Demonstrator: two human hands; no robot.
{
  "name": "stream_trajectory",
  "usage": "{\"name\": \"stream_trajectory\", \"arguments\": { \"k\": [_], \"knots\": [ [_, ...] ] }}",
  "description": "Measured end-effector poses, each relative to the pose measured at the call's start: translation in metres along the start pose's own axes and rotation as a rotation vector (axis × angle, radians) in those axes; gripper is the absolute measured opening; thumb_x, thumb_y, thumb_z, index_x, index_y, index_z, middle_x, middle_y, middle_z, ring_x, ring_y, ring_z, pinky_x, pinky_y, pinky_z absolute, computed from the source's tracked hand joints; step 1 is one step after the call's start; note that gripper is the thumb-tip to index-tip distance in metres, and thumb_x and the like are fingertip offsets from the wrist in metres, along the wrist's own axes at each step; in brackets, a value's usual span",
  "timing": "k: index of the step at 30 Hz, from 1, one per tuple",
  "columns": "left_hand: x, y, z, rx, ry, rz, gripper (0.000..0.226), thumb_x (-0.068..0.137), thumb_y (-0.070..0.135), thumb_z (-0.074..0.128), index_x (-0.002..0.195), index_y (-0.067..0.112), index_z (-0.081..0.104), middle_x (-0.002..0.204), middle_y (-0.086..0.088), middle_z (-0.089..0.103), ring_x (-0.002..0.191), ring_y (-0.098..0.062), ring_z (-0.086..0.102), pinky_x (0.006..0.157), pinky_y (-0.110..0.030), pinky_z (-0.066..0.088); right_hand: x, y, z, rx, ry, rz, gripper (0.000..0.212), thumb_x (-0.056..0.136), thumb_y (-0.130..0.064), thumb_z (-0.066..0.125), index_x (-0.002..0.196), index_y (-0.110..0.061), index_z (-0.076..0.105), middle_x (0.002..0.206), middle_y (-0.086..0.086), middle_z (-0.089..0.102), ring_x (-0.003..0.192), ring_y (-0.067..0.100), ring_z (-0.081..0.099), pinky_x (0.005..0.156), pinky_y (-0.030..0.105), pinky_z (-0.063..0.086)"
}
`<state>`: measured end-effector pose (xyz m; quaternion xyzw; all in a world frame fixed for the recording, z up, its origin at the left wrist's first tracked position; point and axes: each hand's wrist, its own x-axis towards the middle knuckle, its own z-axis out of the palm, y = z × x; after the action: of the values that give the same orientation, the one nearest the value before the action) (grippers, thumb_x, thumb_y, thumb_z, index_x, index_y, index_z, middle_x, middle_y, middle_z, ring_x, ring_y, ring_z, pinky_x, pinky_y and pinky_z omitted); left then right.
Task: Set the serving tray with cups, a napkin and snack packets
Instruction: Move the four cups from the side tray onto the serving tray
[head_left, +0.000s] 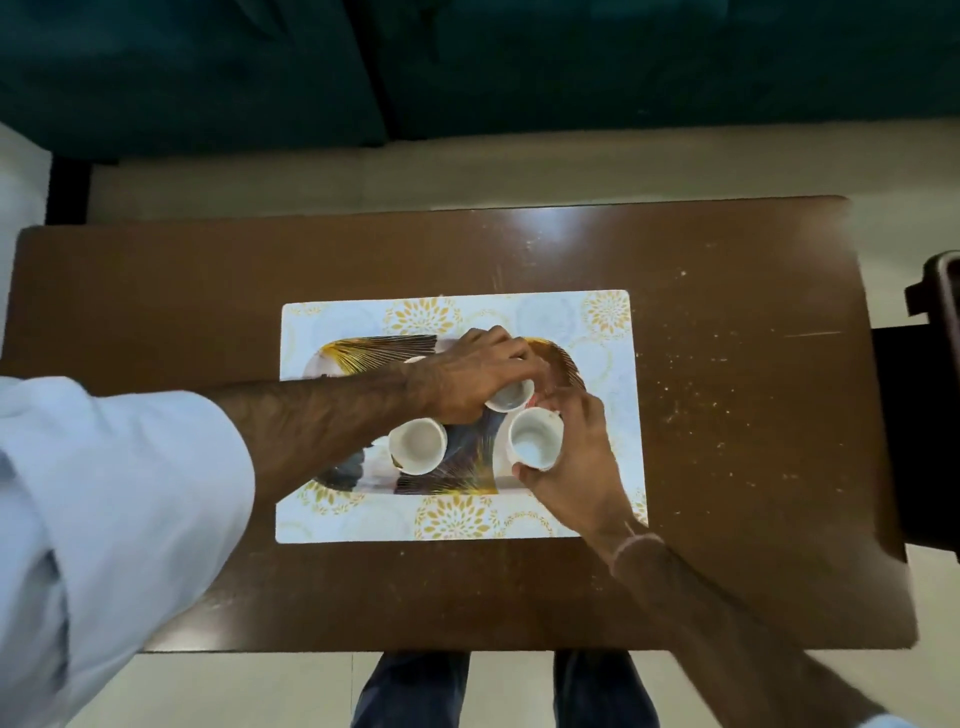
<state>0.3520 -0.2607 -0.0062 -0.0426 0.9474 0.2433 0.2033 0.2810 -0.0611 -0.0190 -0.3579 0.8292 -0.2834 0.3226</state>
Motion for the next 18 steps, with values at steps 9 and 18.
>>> {"name": "stream_trajectory", "arguments": {
  "k": [9, 18],
  "knots": [
    [-0.012, -0.004, -0.007, -0.074, 0.317, -0.323, 0.059, 0.067, 0.044, 0.072, 0.116, 0.021, 0.047, 0.113, -0.004, 0.047, 0.101, -0.028, 0.053, 0.087, -0.044, 0.042, -0.023, -0.026, 0.061, -0.021, 0.172, 0.105, 0.085, 0.064, -0.022, 0.091, 0.127, -0.034, 0.035, 0.140, 0.001, 0.028, 0.122, 0.031, 0.050, 0.092, 0.041, 0.056],
    [-0.005, -0.008, -0.019, -0.242, 0.192, -0.249, 0.058, 0.067, -0.003, 0.065, 0.116, 0.017, 0.041, 0.091, -0.003, 0.065, 0.079, -0.030, 0.059, 0.066, -0.043, 0.051, -0.029, -0.034, 0.068, 0.115, 0.196, 0.161, 0.096, 0.063, -0.011, 0.089, 0.137, -0.018, 0.028, 0.137, 0.002, 0.029, 0.118, 0.012, 0.037, 0.091, 0.039, 0.054]
  ]
}}
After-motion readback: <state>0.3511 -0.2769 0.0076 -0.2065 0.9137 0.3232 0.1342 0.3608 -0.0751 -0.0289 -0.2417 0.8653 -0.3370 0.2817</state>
